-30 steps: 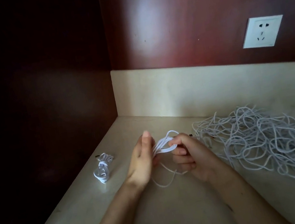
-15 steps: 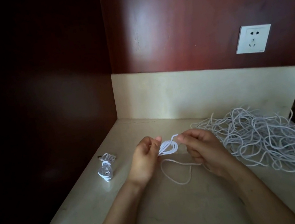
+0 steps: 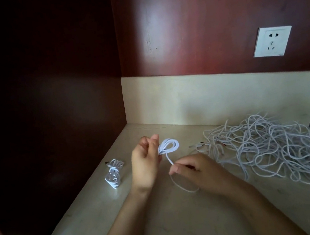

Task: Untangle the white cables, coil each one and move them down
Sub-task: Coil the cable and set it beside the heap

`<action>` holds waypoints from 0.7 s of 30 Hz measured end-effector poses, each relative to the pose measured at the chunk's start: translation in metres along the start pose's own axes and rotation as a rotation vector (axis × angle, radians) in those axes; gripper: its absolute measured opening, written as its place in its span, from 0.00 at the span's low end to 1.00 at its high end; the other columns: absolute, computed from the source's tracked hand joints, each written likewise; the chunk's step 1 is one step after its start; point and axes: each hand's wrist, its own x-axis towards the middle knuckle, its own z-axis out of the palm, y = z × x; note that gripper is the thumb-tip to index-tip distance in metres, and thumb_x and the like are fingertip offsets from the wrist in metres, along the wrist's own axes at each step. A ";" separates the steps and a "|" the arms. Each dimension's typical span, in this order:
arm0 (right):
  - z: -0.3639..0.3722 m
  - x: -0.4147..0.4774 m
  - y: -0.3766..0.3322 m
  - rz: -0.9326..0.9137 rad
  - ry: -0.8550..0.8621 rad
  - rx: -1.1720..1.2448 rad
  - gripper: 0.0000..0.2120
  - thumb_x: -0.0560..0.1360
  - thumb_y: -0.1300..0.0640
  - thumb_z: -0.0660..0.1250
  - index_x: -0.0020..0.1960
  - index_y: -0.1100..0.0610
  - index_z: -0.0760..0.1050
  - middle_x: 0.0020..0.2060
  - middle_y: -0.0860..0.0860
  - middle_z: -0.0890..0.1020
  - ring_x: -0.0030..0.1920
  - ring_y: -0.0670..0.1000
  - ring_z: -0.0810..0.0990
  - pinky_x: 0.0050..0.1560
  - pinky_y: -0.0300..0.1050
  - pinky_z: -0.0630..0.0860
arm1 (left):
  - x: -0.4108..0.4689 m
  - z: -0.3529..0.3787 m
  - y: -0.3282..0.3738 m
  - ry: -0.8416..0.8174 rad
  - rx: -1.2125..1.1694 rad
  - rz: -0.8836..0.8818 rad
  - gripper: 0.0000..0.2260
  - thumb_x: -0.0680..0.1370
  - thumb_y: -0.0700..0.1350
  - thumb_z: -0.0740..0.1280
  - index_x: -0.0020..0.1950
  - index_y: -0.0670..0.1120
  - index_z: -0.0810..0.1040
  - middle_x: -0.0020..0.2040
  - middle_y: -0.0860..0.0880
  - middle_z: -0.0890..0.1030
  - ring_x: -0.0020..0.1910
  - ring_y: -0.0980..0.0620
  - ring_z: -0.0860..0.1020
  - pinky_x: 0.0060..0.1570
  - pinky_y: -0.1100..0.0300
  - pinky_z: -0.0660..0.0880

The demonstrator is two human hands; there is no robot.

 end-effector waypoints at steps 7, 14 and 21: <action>-0.018 -0.005 -0.009 -0.086 0.157 0.107 0.08 0.68 0.48 0.63 0.36 0.45 0.80 0.32 0.43 0.82 0.35 0.41 0.79 0.41 0.45 0.75 | -0.008 0.005 -0.005 -0.021 0.710 0.183 0.17 0.75 0.59 0.68 0.33 0.49 0.73 0.28 0.55 0.77 0.29 0.56 0.73 0.33 0.58 0.69; -0.029 -0.003 -0.007 -0.065 0.306 0.471 0.09 0.75 0.62 0.71 0.37 0.58 0.79 0.27 0.46 0.77 0.30 0.42 0.73 0.34 0.37 0.69 | -0.012 0.021 0.002 -0.327 0.112 0.163 0.19 0.80 0.44 0.64 0.29 0.41 0.69 0.25 0.54 0.69 0.26 0.59 0.65 0.29 0.66 0.63; -0.008 0.005 0.004 0.016 0.130 0.377 0.17 0.77 0.63 0.64 0.32 0.51 0.77 0.24 0.48 0.76 0.25 0.41 0.70 0.33 0.35 0.67 | -0.011 0.026 0.012 -0.084 -0.095 -0.005 0.20 0.83 0.45 0.59 0.31 0.43 0.65 0.21 0.53 0.66 0.20 0.59 0.63 0.21 0.68 0.61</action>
